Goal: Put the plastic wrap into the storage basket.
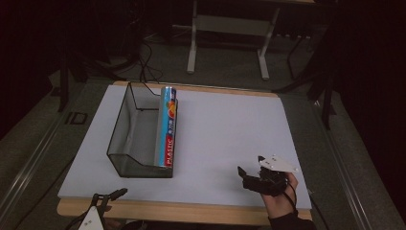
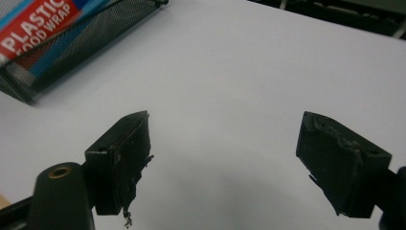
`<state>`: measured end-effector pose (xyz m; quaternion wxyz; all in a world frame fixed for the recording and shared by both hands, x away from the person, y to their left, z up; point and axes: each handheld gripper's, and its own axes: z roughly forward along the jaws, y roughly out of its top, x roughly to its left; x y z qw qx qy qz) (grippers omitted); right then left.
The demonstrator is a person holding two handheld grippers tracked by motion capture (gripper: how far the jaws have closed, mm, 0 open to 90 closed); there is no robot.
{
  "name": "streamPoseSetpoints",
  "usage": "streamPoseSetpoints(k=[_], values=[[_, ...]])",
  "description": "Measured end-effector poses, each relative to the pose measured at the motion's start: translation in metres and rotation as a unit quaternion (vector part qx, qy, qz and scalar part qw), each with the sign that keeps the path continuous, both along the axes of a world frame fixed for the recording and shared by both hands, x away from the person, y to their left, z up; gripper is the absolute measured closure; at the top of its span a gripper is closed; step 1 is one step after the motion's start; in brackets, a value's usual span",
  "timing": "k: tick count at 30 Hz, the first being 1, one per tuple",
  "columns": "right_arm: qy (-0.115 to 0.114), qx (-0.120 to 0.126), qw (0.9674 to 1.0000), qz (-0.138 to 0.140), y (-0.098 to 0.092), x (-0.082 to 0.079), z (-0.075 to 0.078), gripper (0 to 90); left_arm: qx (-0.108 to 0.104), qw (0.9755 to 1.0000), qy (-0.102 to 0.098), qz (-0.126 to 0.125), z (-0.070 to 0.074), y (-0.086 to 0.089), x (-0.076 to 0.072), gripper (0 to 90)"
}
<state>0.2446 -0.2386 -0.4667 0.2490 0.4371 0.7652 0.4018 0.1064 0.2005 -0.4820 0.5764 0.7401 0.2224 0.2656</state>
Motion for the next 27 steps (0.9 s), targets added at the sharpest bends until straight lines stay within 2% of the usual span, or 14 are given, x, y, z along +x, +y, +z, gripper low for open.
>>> streamPoseSetpoints(k=[4,11,17,19,27], values=[[0.002,0.01,0.9998,-0.018,-0.012,-0.004,-0.002,18.6,0.002,1.0,0.001,-0.001,0.0,0.0,0.0,0.2],[0.022,0.007,0.9992,-0.032,-0.027,-0.008,-0.011,20.8,0.002,1.0,0.002,-0.003,0.0,-0.001,0.0,0.2],[0.039,0.001,0.9987,-0.031,-0.031,-0.009,-0.019,17.4,0.004,1.0,0.004,-0.004,-0.001,-0.001,0.0,0.2],[0.043,0.0,0.9983,-0.038,-0.032,-0.008,-0.02,18.9,0.006,1.0,0.005,-0.005,-0.001,-0.001,0.0,0.2],[0.046,0.008,0.9979,-0.045,-0.035,-0.004,-0.022,18.7,0.007,0.9999,0.007,-0.007,-0.002,-0.002,0.001,0.2]])
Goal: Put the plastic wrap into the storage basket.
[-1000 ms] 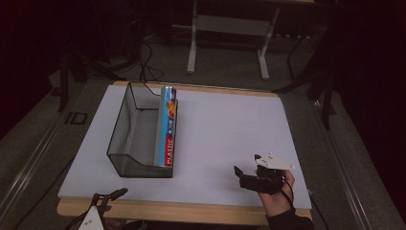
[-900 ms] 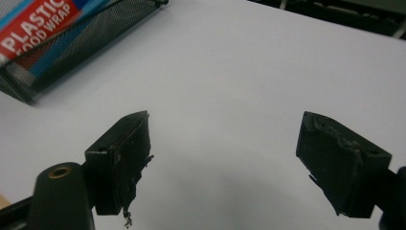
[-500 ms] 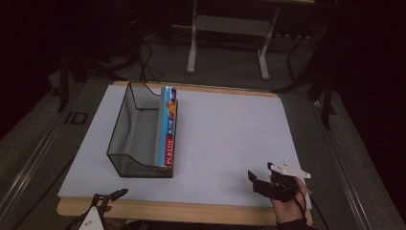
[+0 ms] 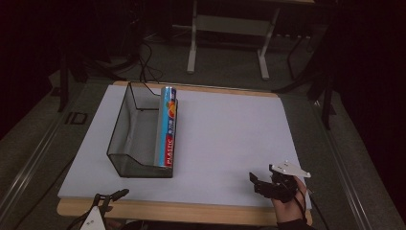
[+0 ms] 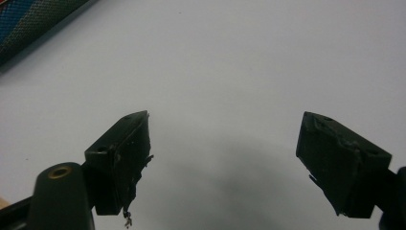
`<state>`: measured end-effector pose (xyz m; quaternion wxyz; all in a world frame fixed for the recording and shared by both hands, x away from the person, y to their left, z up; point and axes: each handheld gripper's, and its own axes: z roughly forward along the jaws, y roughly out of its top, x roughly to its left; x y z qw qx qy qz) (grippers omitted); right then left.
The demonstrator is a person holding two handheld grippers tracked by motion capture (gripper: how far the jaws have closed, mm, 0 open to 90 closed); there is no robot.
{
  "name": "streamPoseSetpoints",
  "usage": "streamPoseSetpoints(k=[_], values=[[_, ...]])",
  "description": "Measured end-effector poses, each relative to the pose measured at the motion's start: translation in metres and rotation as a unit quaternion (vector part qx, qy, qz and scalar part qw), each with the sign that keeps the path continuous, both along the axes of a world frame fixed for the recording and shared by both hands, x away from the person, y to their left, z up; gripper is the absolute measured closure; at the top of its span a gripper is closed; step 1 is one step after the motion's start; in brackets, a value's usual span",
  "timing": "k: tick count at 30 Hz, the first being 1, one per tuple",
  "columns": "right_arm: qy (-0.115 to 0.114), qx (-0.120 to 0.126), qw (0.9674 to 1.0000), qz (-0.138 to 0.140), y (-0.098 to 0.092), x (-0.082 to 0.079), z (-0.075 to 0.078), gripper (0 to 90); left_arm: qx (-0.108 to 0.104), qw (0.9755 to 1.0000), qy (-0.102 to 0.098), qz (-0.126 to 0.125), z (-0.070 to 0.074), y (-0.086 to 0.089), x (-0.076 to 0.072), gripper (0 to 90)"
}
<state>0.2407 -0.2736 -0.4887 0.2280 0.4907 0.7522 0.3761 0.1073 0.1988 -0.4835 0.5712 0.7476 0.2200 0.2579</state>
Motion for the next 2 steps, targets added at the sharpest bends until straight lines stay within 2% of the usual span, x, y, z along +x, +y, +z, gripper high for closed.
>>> streamPoseSetpoints(k=[2], values=[[0.003,0.002,1.0,-0.001,-0.0009,0.0011,-0.001,18.7,0.0,1.0,0.0,0.0,-0.0001,-0.0001,0.0,0.2]])
